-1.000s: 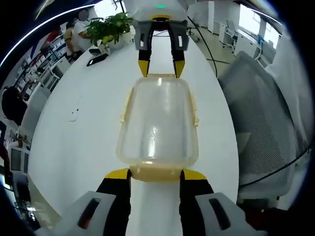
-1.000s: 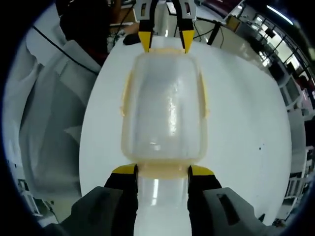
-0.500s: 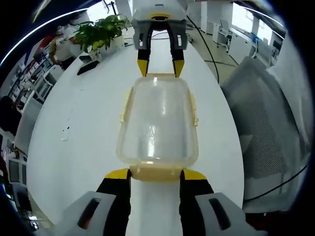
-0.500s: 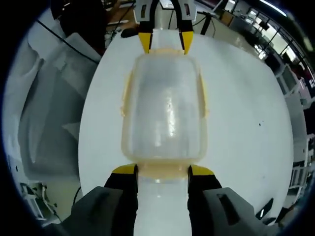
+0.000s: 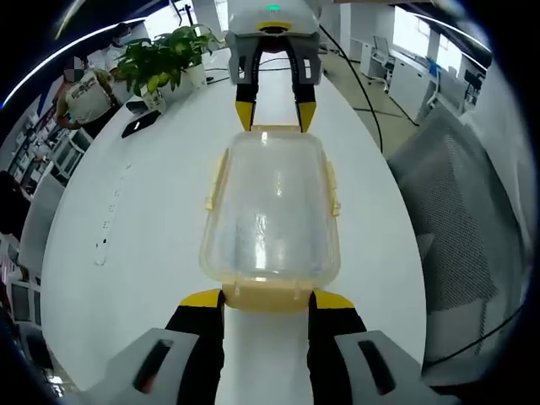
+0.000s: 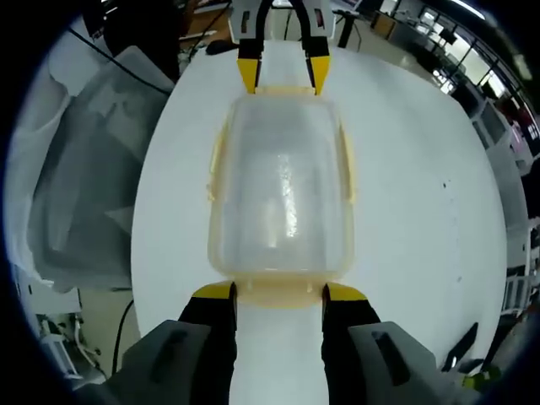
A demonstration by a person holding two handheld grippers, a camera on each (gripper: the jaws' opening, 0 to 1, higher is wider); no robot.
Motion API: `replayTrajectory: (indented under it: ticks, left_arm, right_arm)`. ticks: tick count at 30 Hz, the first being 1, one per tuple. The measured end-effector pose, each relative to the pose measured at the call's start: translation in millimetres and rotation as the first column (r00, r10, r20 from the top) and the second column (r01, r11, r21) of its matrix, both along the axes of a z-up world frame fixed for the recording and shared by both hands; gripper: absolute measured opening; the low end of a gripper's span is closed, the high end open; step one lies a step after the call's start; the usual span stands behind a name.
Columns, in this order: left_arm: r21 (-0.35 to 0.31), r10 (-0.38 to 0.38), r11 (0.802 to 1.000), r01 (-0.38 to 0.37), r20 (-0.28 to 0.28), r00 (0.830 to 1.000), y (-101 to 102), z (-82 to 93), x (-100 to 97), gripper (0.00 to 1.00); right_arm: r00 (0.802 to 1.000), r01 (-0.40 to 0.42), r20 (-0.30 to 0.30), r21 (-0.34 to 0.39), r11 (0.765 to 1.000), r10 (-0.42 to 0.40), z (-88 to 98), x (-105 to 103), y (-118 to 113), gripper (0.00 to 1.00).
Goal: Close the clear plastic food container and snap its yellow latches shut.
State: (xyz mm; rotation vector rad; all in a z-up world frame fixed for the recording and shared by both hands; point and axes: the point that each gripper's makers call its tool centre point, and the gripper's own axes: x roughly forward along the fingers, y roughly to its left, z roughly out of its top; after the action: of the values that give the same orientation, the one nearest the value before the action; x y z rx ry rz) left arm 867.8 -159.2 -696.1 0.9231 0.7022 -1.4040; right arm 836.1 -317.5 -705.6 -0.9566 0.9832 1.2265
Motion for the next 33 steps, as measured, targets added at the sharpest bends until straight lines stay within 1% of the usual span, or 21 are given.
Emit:
replayTrajectory:
  ticks: [7, 15, 33]
  left_arm:
    - [-0.013, 0.004, 1.000, -0.004, 0.002, 1.000, -12, -4.7, -1.7, 0.32]
    - [-0.011, 0.010, 1.000, -0.010, 0.000, 1.000, -15, -7.3, 0.6, 0.32]
    - [-0.002, 0.007, 1.000, -0.007, -0.004, 1.000, -16, -18.4, -1.8, 0.32]
  right_arm:
    - [1.000, -0.013, -0.001, -0.019, 1.000, 0.013, -5.1, 2, -13, 0.35]
    - [1.000, -0.021, -0.005, -0.020, 1.000, 0.021, -9.2, 8, -17, 0.35]
    - [0.999, -0.031, -0.016, -0.030, 0.999, 0.030, -19.5, 8, -19, 0.35]
